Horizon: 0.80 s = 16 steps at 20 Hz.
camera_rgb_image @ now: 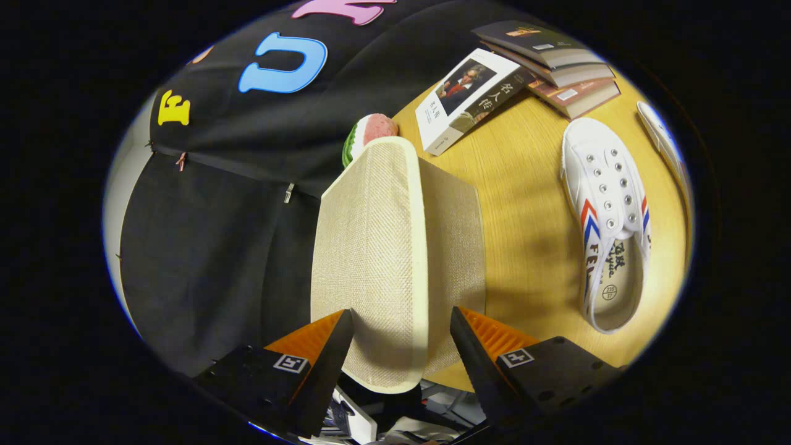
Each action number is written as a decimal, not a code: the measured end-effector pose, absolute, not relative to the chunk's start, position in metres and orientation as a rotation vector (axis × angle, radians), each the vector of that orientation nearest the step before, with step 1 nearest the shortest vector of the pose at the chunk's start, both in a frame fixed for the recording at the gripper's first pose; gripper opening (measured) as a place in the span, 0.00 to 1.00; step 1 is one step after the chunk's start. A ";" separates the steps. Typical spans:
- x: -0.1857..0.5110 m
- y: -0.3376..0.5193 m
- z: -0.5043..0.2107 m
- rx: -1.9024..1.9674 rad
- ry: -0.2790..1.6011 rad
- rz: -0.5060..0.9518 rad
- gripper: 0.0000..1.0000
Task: Open the storage box then place both shoes into the box .Put the left shoe in first, then the right shoe, with the right side of both shoes facing outward in a uniform manner.
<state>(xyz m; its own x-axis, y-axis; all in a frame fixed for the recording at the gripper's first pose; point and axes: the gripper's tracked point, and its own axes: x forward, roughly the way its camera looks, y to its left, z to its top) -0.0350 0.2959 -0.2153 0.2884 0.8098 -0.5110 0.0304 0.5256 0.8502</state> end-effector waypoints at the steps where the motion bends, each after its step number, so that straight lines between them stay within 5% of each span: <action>1: -0.037 0.300 -0.212 0.944 1.193 0.623 0.85; 4: -0.037 0.297 -0.214 0.968 1.225 0.598 0.60; 5: -0.037 0.297 -0.215 0.976 1.238 0.587 0.60; 13: -0.035 0.291 -0.204 0.987 1.289 0.519 0.08; 16: -0.036 0.294 -0.203 0.952 1.292 0.514 0.05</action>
<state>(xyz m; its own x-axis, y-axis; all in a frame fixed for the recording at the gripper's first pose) -0.0357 0.2940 -0.2030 0.2417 0.7857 -0.5694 0.1796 0.5404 0.8220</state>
